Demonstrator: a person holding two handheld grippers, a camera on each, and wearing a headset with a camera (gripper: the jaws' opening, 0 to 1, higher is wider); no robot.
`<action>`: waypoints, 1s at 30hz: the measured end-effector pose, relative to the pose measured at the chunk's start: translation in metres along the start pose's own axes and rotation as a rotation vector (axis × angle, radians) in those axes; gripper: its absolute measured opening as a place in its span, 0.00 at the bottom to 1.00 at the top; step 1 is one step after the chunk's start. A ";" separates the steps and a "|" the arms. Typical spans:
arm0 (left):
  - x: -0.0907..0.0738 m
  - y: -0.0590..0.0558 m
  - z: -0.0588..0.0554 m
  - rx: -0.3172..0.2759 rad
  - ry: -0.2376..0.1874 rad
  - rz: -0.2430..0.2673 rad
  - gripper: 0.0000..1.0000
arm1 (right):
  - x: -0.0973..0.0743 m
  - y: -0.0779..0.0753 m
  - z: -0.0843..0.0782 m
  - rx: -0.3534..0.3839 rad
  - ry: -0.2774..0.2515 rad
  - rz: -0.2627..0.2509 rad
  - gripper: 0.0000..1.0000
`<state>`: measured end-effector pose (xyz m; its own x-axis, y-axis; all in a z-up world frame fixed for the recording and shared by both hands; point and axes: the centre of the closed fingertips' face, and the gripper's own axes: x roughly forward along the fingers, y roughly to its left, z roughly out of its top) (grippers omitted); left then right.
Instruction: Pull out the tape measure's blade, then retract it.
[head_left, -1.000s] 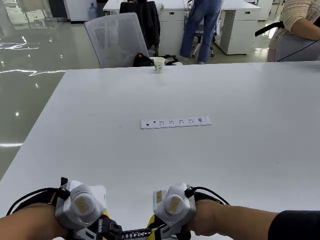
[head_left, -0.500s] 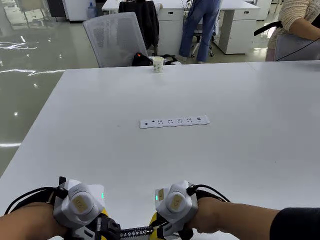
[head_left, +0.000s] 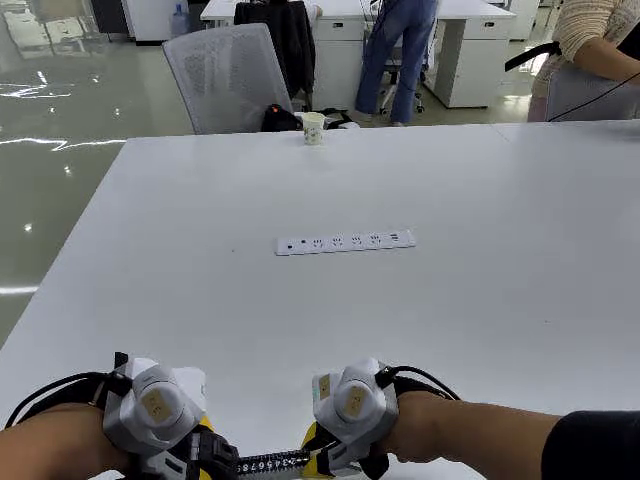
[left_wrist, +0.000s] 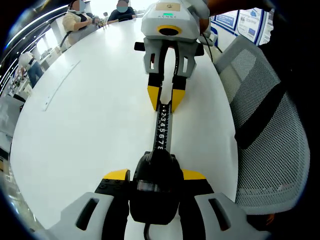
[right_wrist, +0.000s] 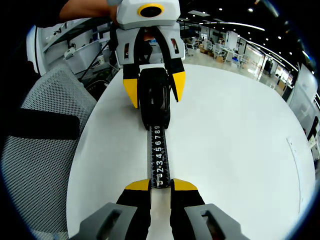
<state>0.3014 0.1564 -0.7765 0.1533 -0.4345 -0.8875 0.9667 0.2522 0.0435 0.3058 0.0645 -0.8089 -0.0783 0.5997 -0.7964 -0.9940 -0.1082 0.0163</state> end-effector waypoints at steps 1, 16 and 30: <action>0.000 0.000 0.000 0.000 -0.001 0.000 0.32 | 0.000 0.000 0.000 -0.002 0.000 -0.001 0.11; -0.001 0.001 0.001 -0.003 -0.004 0.003 0.32 | -0.004 -0.001 -0.005 -0.003 0.010 0.001 0.11; 0.000 0.001 0.001 -0.001 -0.006 0.004 0.32 | -0.007 0.000 -0.008 0.005 0.010 -0.001 0.11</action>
<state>0.3026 0.1562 -0.7762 0.1583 -0.4383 -0.8848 0.9658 0.2550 0.0465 0.3073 0.0538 -0.8087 -0.0766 0.5917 -0.8025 -0.9944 -0.1038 0.0184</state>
